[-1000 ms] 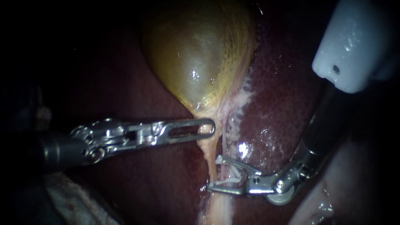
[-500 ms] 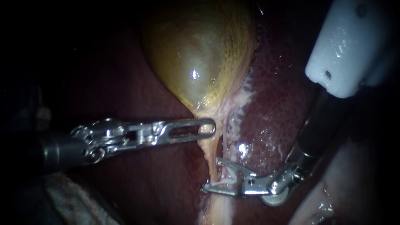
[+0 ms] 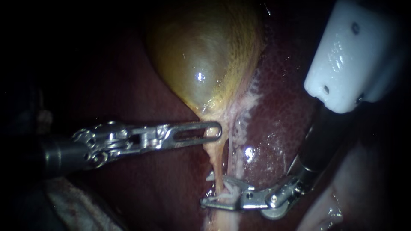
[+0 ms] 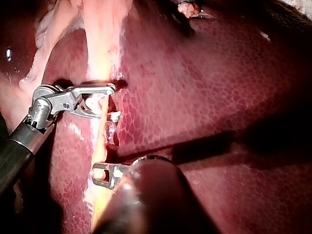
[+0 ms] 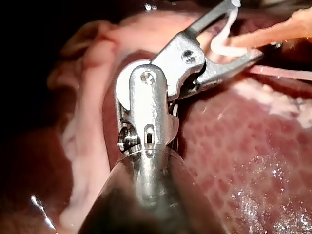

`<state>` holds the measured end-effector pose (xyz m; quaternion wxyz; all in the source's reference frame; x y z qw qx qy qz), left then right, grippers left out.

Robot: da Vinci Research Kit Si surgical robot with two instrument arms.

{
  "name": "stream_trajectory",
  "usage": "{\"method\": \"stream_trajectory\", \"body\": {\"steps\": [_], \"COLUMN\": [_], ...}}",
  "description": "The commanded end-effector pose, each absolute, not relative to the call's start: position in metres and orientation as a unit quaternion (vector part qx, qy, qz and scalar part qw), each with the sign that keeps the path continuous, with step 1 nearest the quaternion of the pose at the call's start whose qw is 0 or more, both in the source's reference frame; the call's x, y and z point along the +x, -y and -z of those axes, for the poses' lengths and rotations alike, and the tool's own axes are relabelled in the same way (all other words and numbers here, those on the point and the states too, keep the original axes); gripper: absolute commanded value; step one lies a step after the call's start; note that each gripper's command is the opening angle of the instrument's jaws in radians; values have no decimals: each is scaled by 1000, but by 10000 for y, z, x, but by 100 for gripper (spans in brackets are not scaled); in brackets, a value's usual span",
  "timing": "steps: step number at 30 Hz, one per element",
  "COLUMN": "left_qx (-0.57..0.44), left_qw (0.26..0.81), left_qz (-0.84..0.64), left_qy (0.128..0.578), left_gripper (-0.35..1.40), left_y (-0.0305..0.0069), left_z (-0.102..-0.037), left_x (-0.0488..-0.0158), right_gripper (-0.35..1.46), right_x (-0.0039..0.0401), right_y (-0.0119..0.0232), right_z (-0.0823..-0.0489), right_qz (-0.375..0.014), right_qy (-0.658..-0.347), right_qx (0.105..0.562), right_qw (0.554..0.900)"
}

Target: Clipping first clip left tube

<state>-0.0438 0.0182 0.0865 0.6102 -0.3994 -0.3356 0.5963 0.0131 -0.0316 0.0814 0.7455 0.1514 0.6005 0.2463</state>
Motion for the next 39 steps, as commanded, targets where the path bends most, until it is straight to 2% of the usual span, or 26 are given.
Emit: {"method": "stream_trajectory", "body": {"steps": [1,12,30,39], "left_qx": [-399,-399,-400,-400], "left_qw": [610,610,610,610], "left_qz": [-596,-596,-597,-597], "left_qy": [336,335,335,335], "left_gripper": [-35,-35,-35,-35], "left_y": [-182,-182,-181,-181], "left_z": [-865,-866,-868,-868], "left_x": [-438,-438,-439,-439], "right_gripper": [53,48,37,32], "right_x": [132,135,133,129], "right_y": [316,313,298,298], "right_z": [-814,-817,-828,-828], "right_qz": [-247,-253,-215,-212], "right_qy": [-600,-600,-611,-611], "right_qx": [151,161,197,198], "right_qw": [746,742,736,736]}}
